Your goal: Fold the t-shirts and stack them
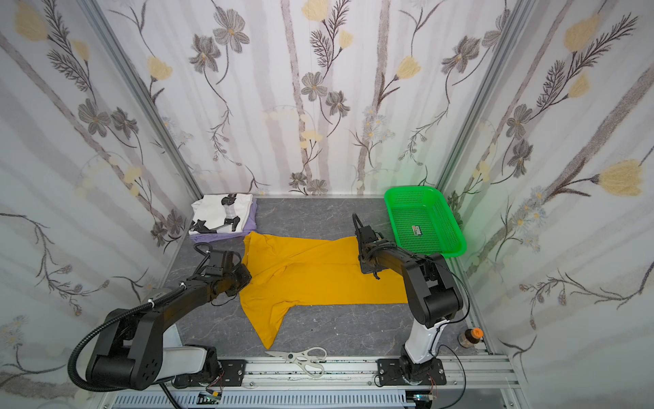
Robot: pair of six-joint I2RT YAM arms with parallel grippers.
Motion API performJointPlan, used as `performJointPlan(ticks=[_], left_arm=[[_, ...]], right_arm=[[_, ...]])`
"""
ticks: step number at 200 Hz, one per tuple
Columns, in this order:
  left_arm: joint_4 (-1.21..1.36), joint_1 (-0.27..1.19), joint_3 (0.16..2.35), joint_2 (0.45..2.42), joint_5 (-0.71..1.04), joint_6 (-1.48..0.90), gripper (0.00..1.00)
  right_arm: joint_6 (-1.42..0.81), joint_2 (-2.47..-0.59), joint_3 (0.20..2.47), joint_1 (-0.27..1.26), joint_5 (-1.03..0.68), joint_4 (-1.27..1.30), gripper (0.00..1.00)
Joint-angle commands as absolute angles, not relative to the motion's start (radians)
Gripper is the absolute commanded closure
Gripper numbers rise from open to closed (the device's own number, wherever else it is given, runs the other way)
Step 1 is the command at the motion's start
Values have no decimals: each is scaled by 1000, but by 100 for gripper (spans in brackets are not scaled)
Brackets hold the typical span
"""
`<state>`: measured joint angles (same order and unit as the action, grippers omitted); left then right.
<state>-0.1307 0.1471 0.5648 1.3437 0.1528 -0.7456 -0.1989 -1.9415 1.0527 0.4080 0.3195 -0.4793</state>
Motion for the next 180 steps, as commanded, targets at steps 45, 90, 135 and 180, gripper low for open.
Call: performJointPlan(ticks=[45,90,135,180], left_arm=[[-392,163,471,1159,-180,-905,100],[-370,156,463,950,-153,-833,100],[-318,117,695,1107,-89,-712,100],[-269,16,1013,1307,88,-603,100]], right_arm=[[-257,-1899,962,631,188,-554,100],[-298,-1753,993,690,155,-587,100],[-131,-1813,1190,452,260,-580,100],[50,-2056,1544,314,287,-577,100]])
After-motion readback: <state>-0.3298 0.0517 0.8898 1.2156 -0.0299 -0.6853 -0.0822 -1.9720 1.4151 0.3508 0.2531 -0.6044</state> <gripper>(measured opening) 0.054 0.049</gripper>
